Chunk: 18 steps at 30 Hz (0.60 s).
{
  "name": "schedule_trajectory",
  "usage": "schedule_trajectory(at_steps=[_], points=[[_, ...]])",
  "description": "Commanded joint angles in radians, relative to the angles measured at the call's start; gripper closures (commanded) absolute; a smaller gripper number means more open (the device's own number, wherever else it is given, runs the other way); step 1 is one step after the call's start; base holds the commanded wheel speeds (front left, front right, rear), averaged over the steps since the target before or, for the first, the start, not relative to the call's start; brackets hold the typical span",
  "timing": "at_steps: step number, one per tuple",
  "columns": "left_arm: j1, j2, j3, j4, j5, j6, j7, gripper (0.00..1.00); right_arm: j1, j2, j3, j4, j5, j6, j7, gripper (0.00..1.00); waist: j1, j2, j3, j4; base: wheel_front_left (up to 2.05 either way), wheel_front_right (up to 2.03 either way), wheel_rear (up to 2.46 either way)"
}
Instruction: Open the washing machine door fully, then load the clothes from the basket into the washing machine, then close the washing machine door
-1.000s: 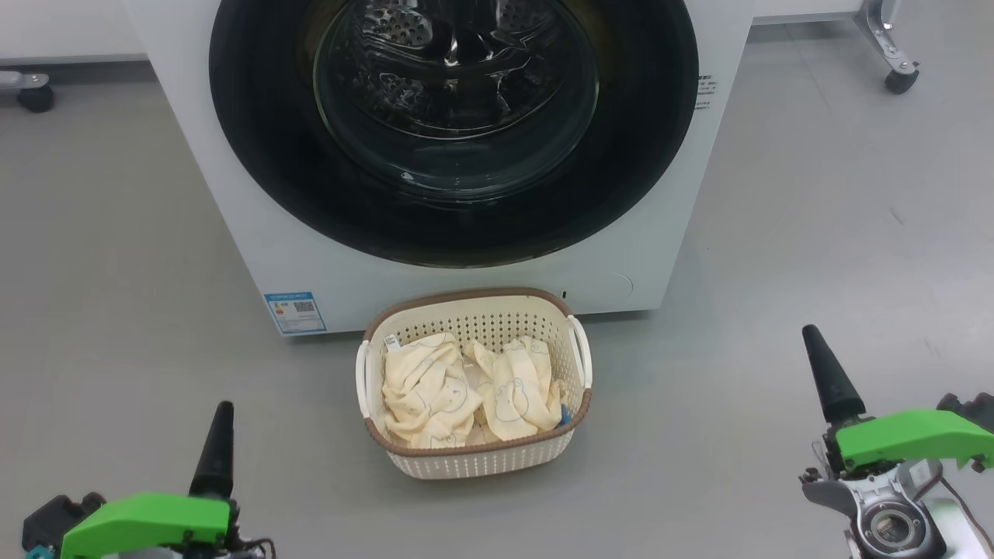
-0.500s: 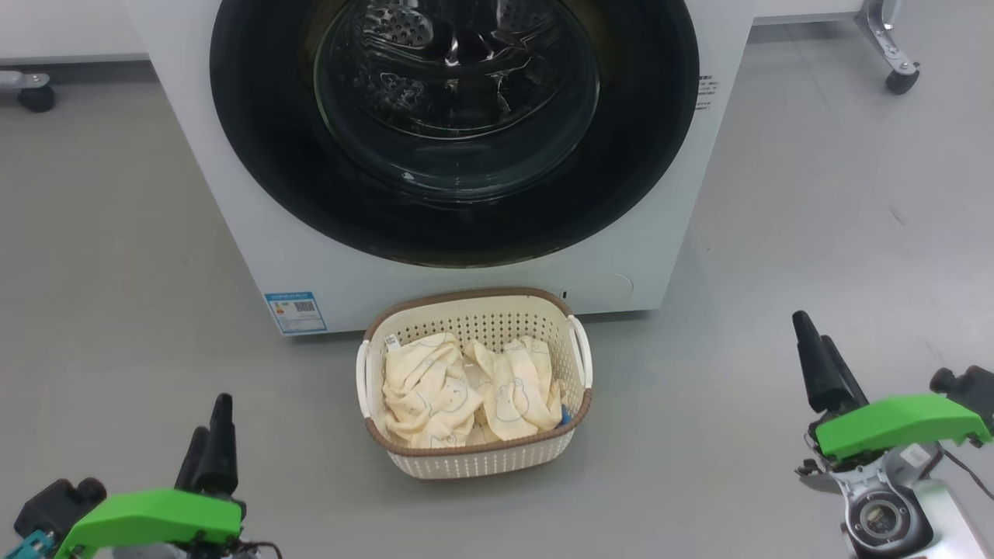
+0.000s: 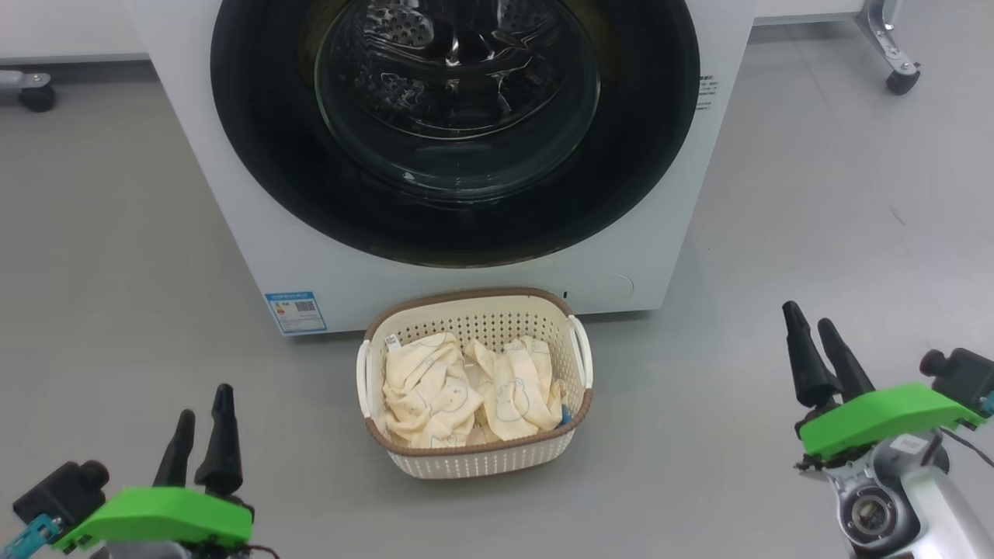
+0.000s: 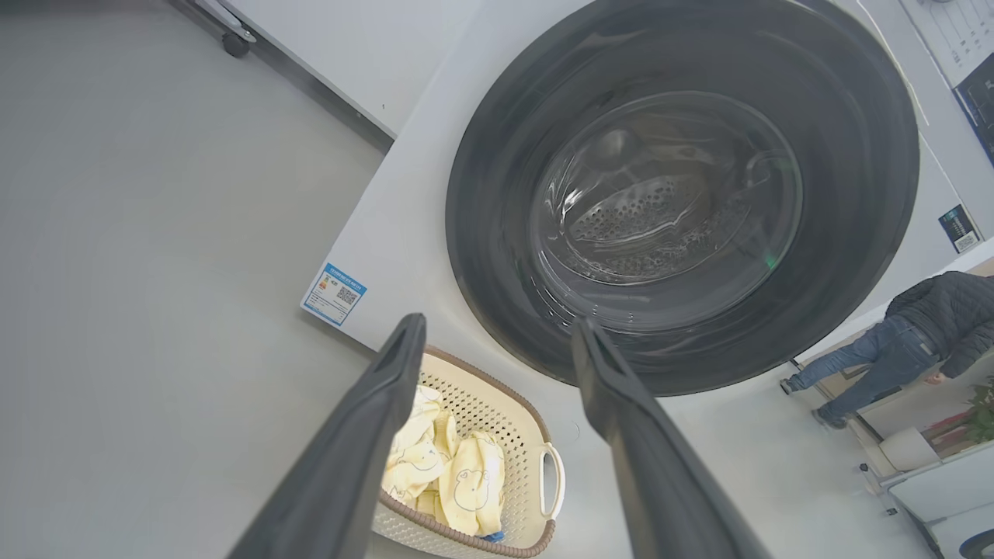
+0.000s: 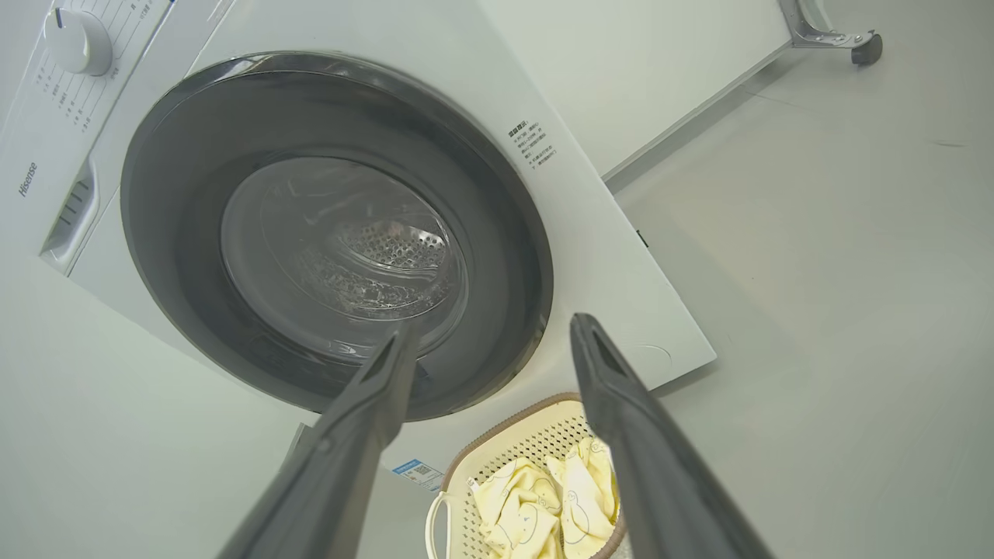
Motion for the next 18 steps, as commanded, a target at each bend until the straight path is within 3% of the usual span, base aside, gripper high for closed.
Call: schedule_trajectory(at_steps=[1, 18], points=[[-0.053, 0.03, 0.019, -0.038, 0.034, -0.004, -0.017, 0.0, -0.064, -0.024, 0.015, -0.03, -0.026, -0.002, -0.018, 0.0, -0.0001, 0.0, 0.0, 0.0, 0.0, 0.0, 0.0], [-0.045, 0.068, -0.008, -0.045, 0.283, -0.005, -0.067, 0.0, -0.074, -0.05, 0.058, -0.011, -0.236, -0.003, -0.068, 0.0, -0.0001, 0.0, -0.007, 0.0, 0.0, 0.0, 0.0]])
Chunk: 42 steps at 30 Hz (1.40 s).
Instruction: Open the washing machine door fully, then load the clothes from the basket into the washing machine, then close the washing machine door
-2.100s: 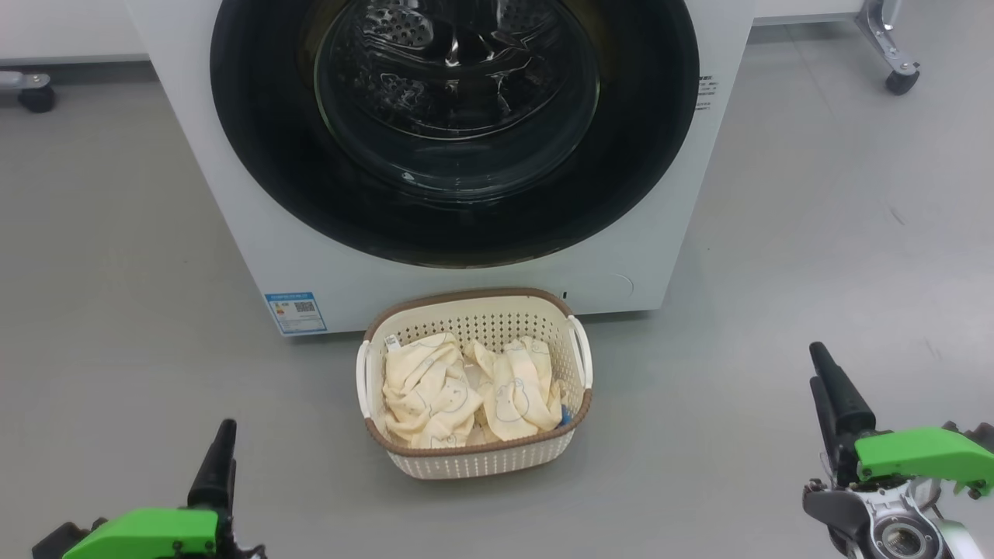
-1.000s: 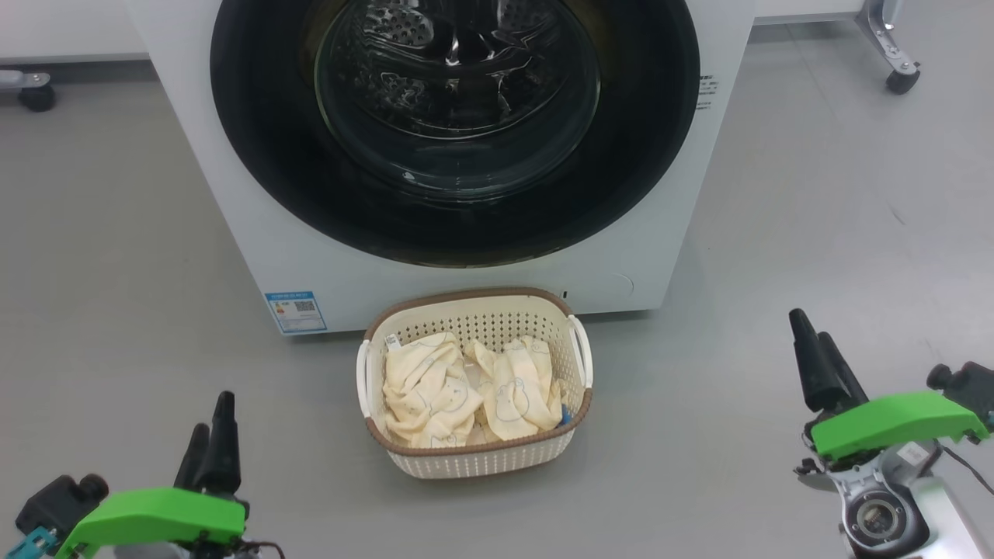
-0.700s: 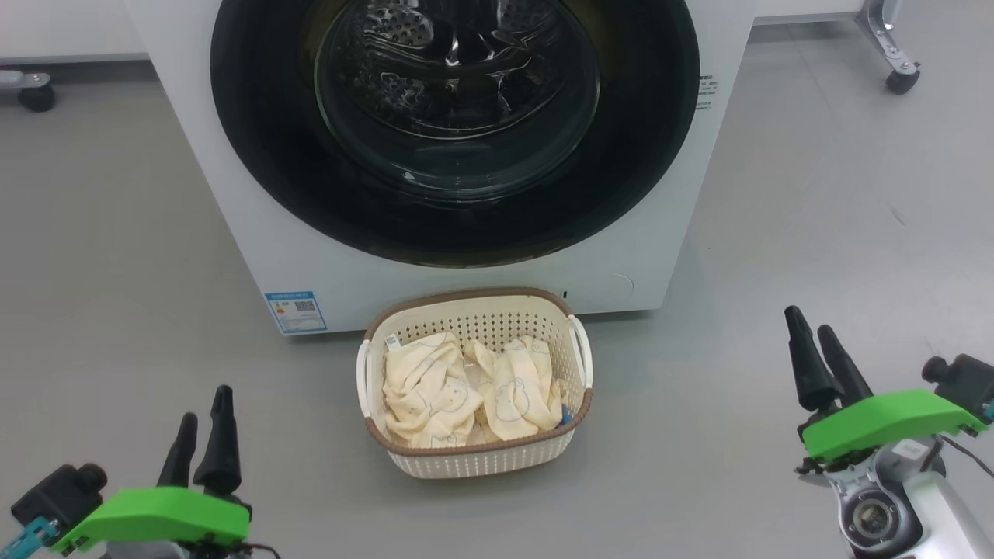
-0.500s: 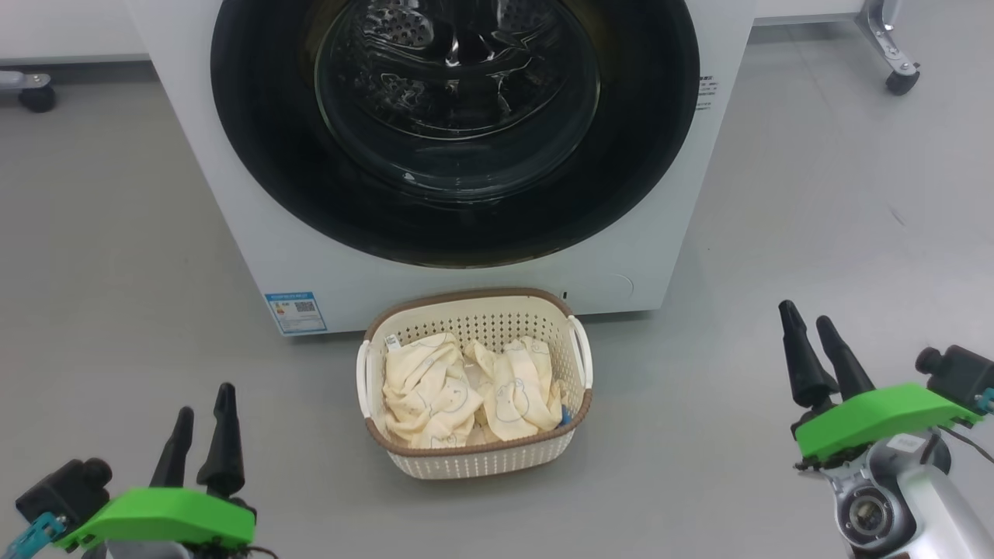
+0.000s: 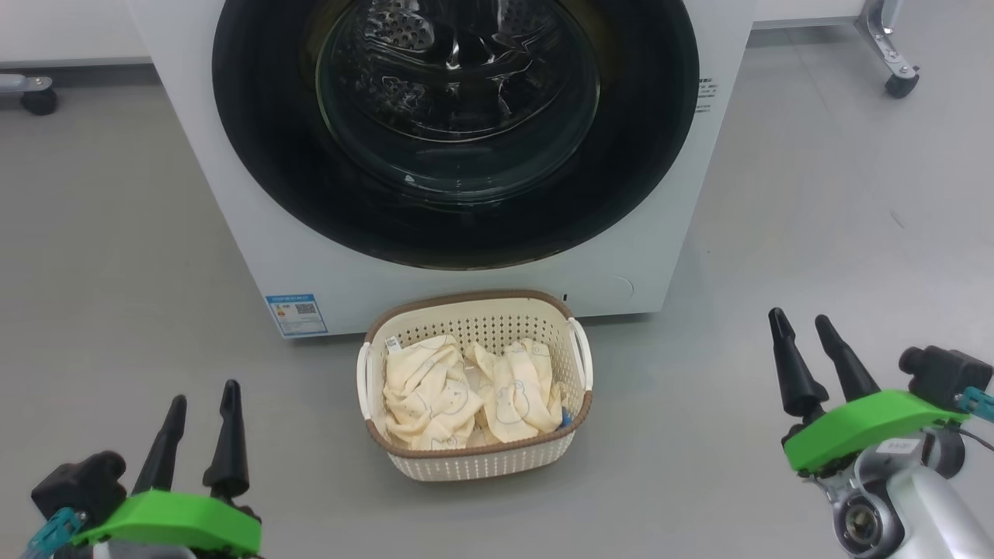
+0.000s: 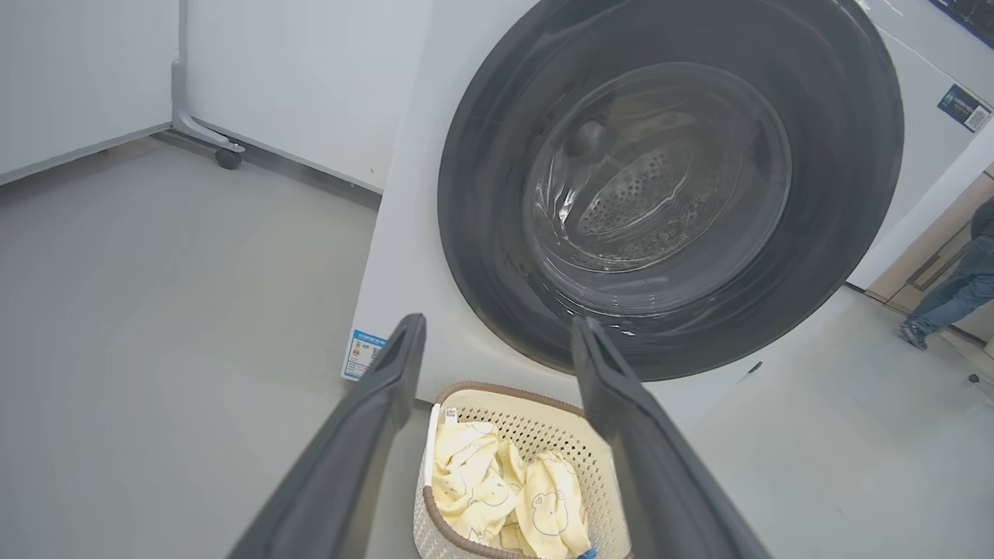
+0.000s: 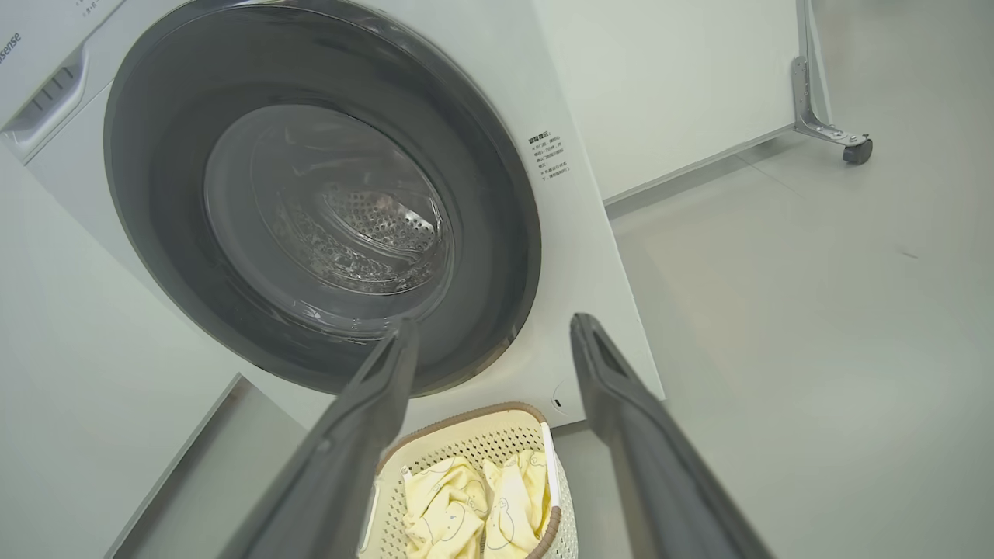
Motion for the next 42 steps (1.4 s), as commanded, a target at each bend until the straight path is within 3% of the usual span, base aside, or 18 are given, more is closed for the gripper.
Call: schedule_trajectory(at_steps=[1, 26, 33, 42], points=[[-0.047, 0.037, 0.023, -0.038, 0.037, -0.005, -0.015, 0.0, -0.065, -0.026, 0.017, -0.028, -0.032, -0.003, -0.019, 0.0, 0.0, 0.0, -0.001, 0.0, 0.0, 0.0, 0.0], [-0.047, 0.073, 0.02, -0.04, 0.383, 0.0, -0.089, 0.0, -0.111, -0.045, 0.067, 0.027, -0.328, -0.003, -0.093, 0.0, 0.0, 0.0, 0.002, -0.002, 0.0, 0.0, 0.0], [-0.044, 0.067, 0.033, -0.014, 0.376, -0.001, -0.089, 0.0, -0.108, -0.044, 0.067, 0.04, -0.328, -0.003, -0.093, 0.0, 0.0, 0.0, 0.007, -0.002, 0.0, 0.0, 0.0], [-0.047, 0.056, 0.06, 0.032, 0.366, 0.034, -0.089, 0.0, -0.104, -0.039, 0.05, 0.047, -0.338, -0.003, -0.093, 0.0, 0.0, 0.0, 0.005, -0.002, 0.0, 0.0, 0.0]])
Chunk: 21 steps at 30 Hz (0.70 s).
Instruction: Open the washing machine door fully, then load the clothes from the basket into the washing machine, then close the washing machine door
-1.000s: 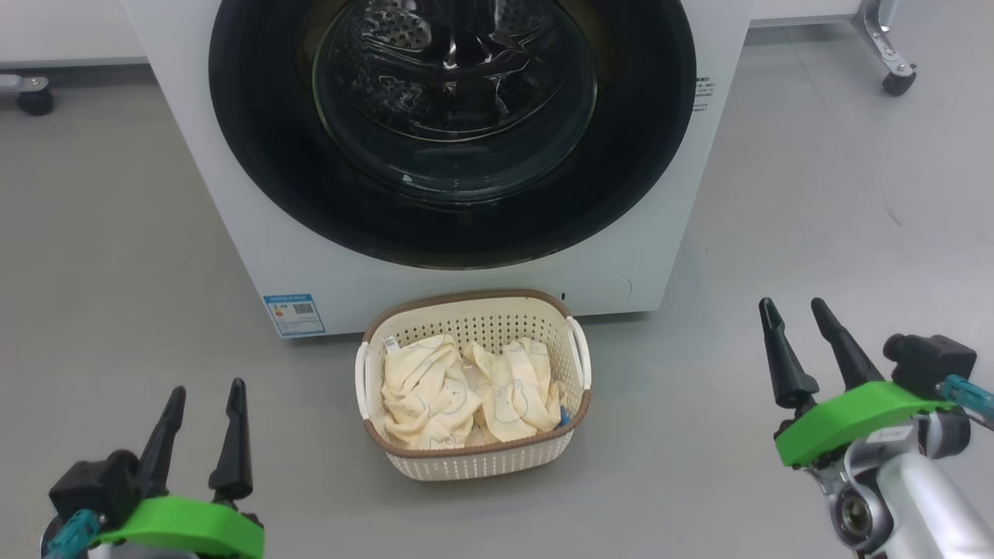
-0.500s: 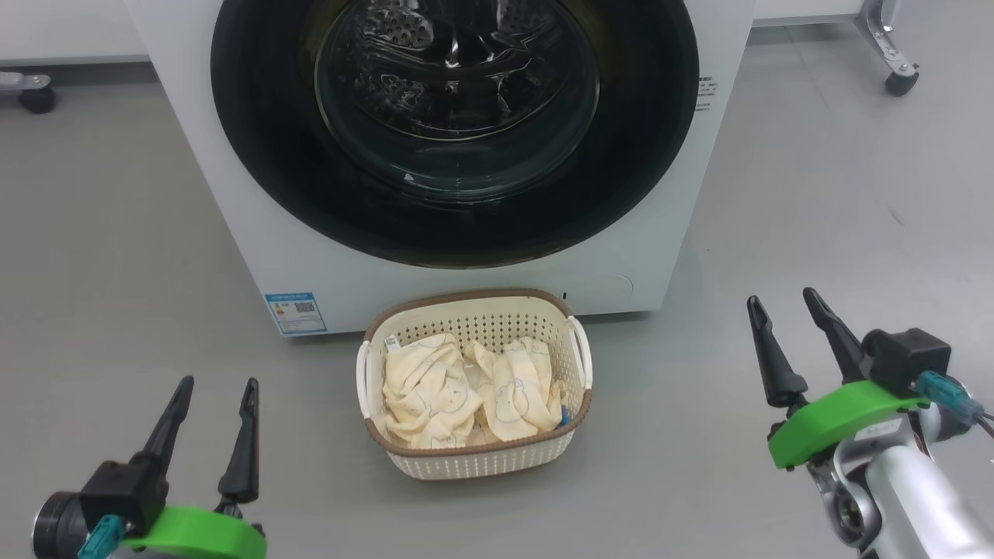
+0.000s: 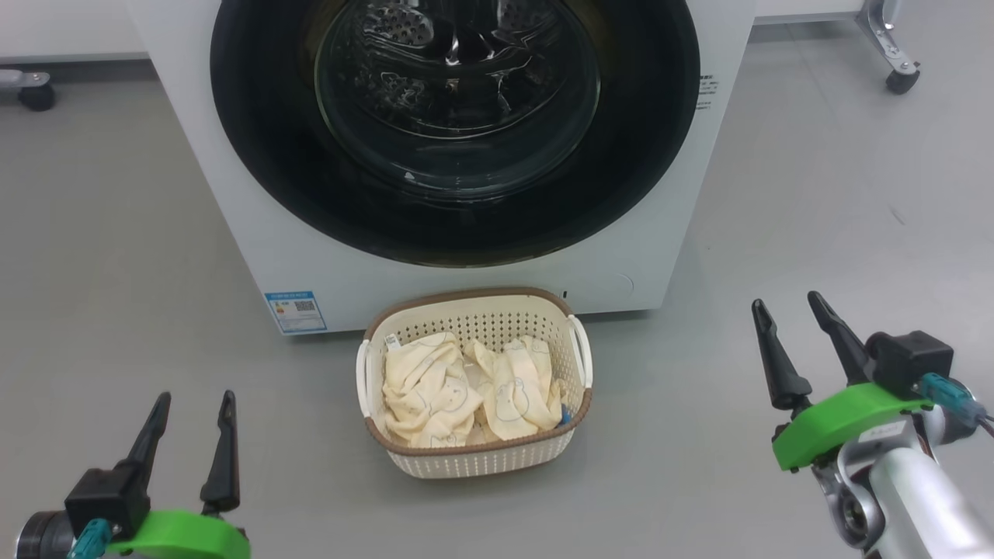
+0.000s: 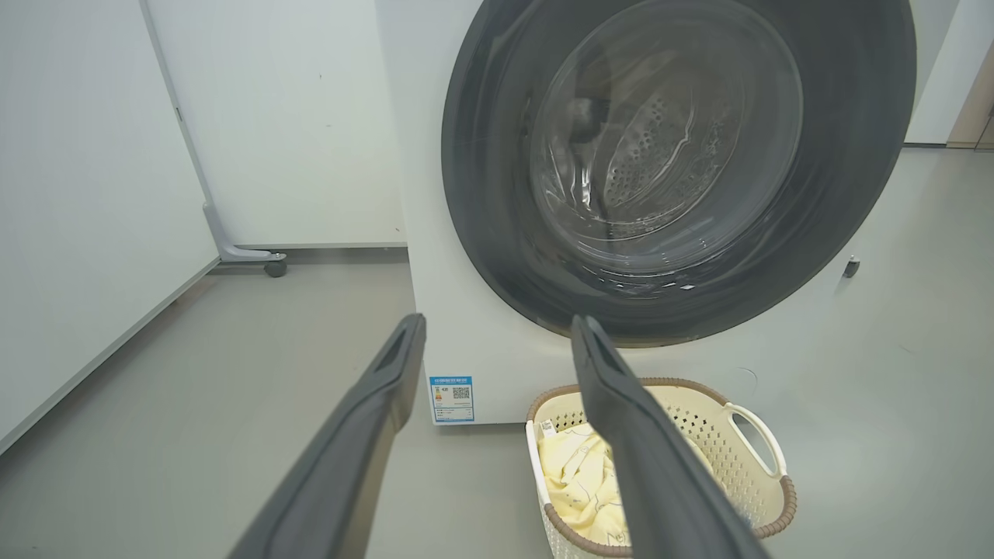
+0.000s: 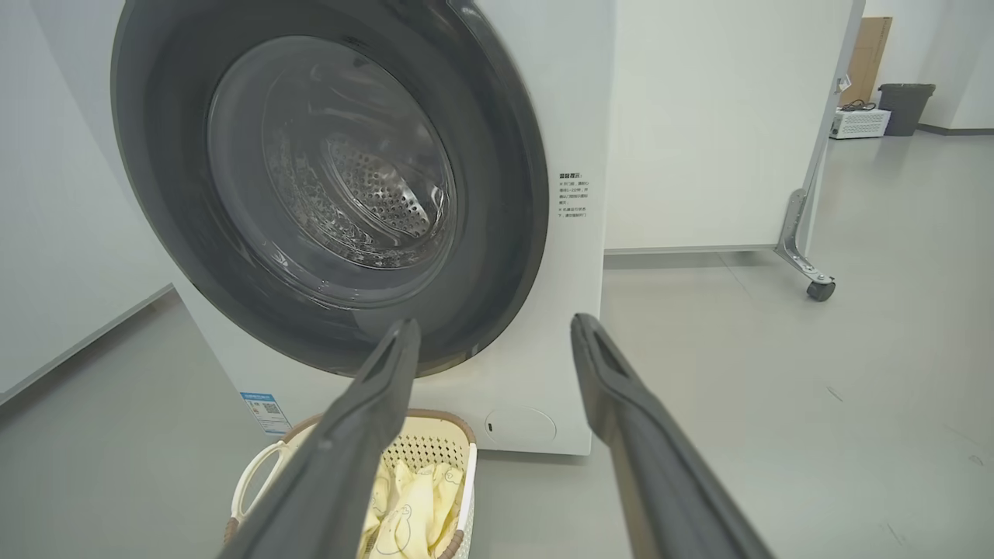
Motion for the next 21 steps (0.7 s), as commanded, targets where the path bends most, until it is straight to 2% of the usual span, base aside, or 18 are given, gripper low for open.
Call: schedule_trajectory(at_steps=[1, 6, 21], points=[[-0.047, 0.019, 0.049, -0.024, -0.004, 0.01, -0.014, 0.0, -0.042, -0.017, 0.004, -0.024, -0.009, -0.003, -0.01, 0.0, 0.0, -0.0001, -0.002, 0.0, 0.0, 0.0, 0.0], [-0.038, 0.008, 0.053, -0.04, -0.008, 0.038, -0.003, 0.0, -0.036, -0.011, -0.012, -0.024, -0.019, -0.003, -0.01, 0.0, 0.0, -0.0001, -0.004, 0.002, 0.0, 0.0, 0.0], [-0.041, 0.013, 0.062, -0.036, -0.027, 0.056, -0.003, 0.0, -0.032, -0.004, -0.031, -0.025, -0.029, -0.003, -0.01, 0.0, 0.0, -0.0001, -0.005, -0.002, 0.0, 0.0, 0.0]])
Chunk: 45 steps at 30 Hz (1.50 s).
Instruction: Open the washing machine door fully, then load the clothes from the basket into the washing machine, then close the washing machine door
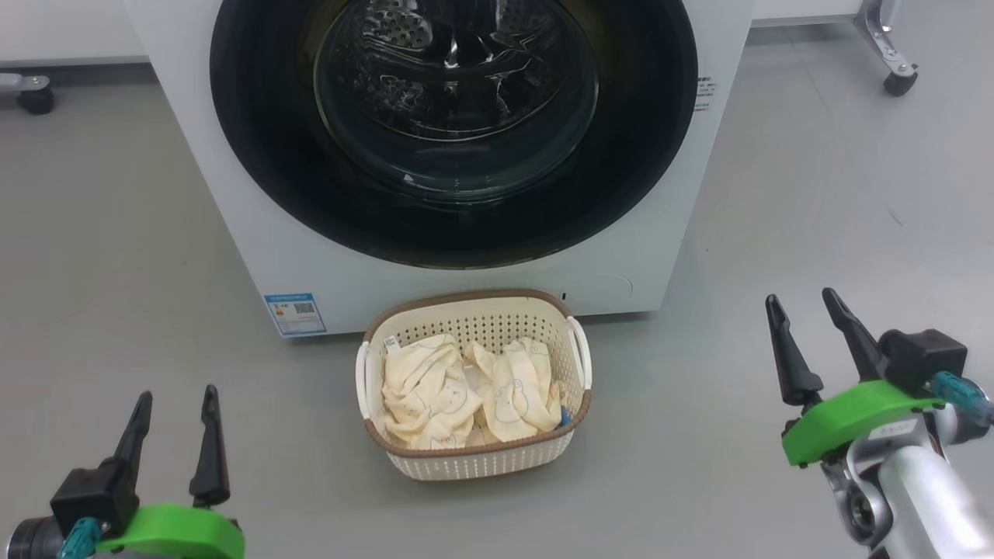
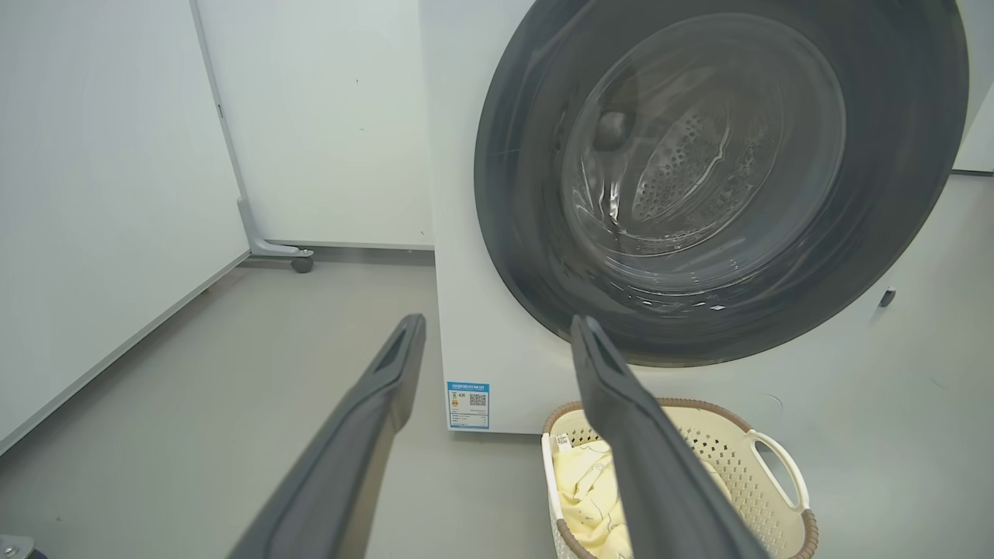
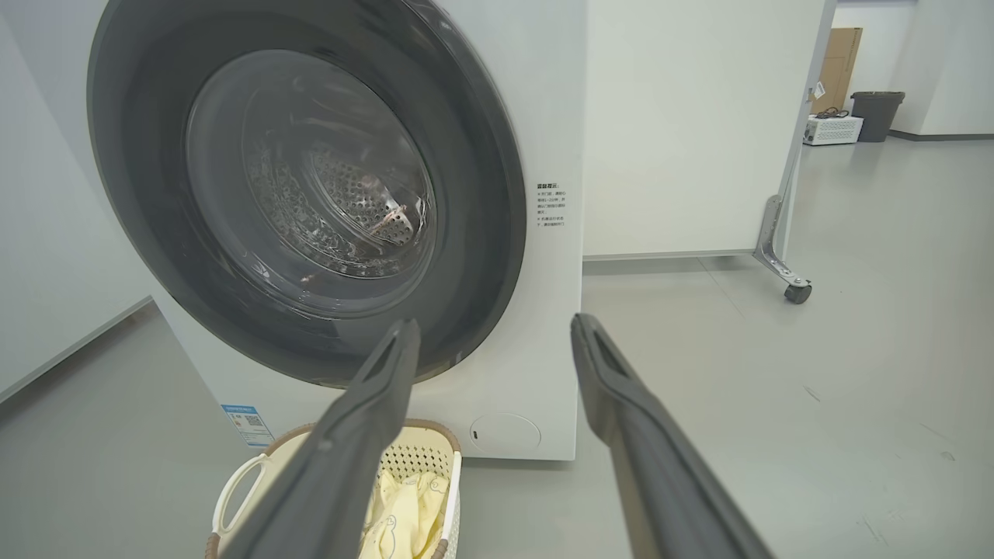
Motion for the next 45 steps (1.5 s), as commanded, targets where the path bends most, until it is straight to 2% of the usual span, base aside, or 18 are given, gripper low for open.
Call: schedule_trajectory(at_steps=[1, 20, 45], points=[[-0.042, 0.026, 0.04, -0.029, 0.0, 0.005, -0.004, 0.0, -0.033, -0.009, 0.008, -0.029, -0.012, -0.003, -0.01, 0.0, 0.0, 0.0, 0.0, 0.0, 0.0, 0.0, 0.0], [-0.038, 0.041, 0.026, -0.045, -0.004, 0.014, -0.006, 0.0, -0.021, -0.005, -0.002, -0.039, -0.02, -0.003, -0.01, 0.0, 0.0, 0.0, 0.0, 0.003, 0.16, 0.16, -0.32], [-0.052, 0.054, 0.025, -0.065, -0.02, 0.03, -0.006, 0.0, -0.024, 0.001, -0.008, -0.045, -0.018, -0.003, -0.01, 0.0, 0.0, 0.0, 0.023, 0.011, 1.13, 1.13, -2.27]])
